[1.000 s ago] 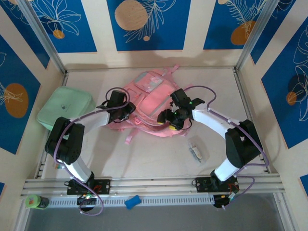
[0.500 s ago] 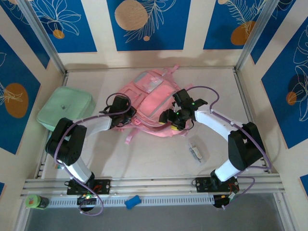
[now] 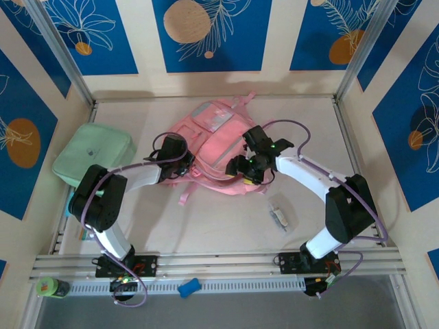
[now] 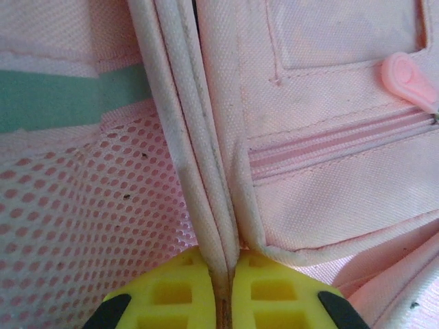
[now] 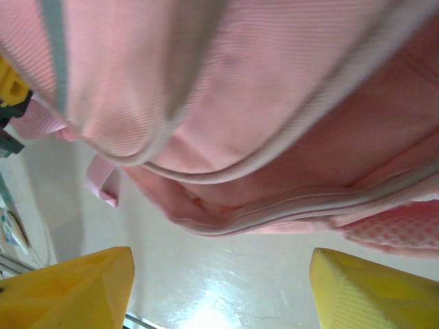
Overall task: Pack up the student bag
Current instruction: Rotate the student bag at the center of the table.
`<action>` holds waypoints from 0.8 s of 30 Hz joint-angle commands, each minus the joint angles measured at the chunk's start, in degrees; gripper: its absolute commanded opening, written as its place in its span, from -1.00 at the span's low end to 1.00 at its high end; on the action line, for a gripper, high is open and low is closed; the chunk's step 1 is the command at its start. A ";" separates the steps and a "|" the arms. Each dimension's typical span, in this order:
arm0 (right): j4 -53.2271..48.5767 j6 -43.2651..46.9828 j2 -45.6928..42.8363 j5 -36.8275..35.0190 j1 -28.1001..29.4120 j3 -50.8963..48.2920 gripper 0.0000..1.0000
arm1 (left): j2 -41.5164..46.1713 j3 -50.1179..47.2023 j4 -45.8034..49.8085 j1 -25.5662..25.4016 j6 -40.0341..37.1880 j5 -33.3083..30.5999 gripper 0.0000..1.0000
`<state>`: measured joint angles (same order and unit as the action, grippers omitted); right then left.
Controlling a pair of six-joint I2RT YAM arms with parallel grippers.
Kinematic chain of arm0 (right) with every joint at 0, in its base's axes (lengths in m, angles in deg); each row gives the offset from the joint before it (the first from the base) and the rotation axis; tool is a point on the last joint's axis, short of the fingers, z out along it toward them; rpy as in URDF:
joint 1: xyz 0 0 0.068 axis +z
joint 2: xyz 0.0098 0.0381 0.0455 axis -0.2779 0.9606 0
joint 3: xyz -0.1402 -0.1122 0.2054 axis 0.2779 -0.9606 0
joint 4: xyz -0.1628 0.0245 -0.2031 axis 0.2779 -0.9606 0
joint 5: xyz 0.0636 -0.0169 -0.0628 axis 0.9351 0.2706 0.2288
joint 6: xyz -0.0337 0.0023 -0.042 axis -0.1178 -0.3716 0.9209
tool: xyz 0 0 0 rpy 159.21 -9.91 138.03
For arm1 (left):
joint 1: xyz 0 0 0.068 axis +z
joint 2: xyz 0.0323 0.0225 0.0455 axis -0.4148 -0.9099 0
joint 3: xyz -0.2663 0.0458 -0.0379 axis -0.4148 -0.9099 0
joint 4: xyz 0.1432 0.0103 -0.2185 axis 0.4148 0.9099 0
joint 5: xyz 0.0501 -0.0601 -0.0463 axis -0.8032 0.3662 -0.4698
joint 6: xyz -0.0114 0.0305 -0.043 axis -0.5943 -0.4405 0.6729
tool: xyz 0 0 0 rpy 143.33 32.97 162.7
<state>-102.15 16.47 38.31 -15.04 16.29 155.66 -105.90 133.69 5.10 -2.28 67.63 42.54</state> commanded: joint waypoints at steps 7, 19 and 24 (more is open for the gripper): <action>5.74 -0.31 8.25 5.85 -0.93 4.22 0.25 | 6.98 1.83 5.25 -3.37 4.13 -2.60 -1.00; -1.51 14.88 20.40 5.69 -13.21 22.01 0.19 | 9.21 -0.80 0.50 -11.73 16.10 -3.67 -1.00; -3.35 18.13 10.55 -1.08 -9.79 17.42 0.27 | 7.37 0.78 -2.59 -12.02 17.34 -2.29 -1.00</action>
<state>-103.72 30.13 56.24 -12.41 3.41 174.61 -98.43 133.13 7.17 -13.71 83.41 37.73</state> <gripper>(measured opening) 0.635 0.060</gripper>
